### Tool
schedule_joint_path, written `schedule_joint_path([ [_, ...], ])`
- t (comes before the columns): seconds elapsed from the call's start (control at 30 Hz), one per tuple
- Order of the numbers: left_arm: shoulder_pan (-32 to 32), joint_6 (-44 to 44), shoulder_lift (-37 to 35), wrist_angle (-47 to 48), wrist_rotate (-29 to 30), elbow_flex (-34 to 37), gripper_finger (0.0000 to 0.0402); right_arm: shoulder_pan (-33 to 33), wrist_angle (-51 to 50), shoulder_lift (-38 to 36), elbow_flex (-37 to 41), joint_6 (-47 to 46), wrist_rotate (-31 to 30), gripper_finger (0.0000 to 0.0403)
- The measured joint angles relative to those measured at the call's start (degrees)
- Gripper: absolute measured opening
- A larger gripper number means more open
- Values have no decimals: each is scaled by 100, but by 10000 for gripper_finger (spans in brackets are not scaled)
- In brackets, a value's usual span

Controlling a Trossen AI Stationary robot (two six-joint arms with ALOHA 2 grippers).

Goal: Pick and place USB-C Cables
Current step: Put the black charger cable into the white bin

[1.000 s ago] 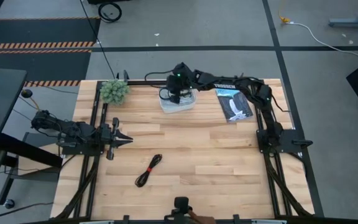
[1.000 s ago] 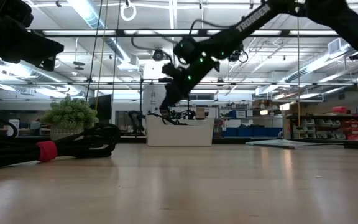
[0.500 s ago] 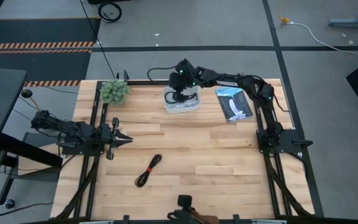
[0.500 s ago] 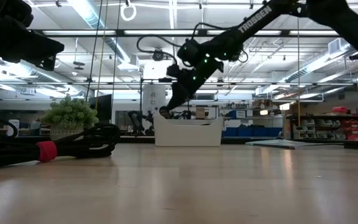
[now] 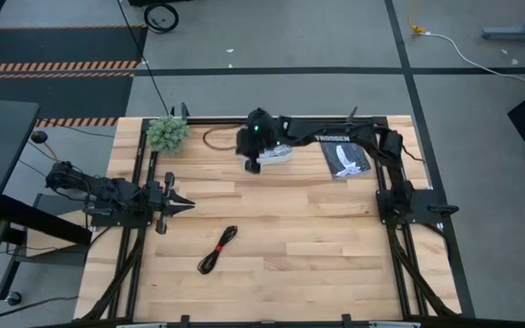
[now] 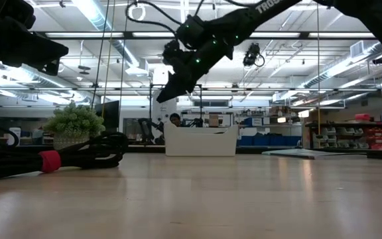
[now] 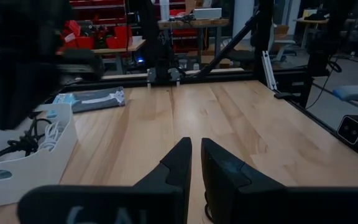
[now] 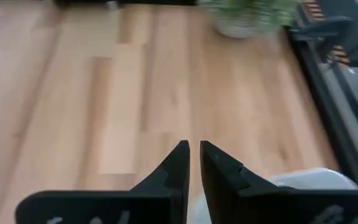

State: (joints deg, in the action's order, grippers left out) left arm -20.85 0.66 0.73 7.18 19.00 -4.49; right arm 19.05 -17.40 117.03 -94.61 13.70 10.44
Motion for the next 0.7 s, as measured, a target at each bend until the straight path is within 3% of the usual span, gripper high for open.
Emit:
schedule_joint_path([
  [0.13,1,-1,0,0,0,0,43,-345,-354,-83,0,-3,-100,45],
  [0.47,-1,1,0,0,0,0,43,-860,-1932,-918,0,-52,-1530,45],
  [0.7,1,1,0,0,2,0,43,-934,-2677,-1646,0,-576,-1588,45],
])
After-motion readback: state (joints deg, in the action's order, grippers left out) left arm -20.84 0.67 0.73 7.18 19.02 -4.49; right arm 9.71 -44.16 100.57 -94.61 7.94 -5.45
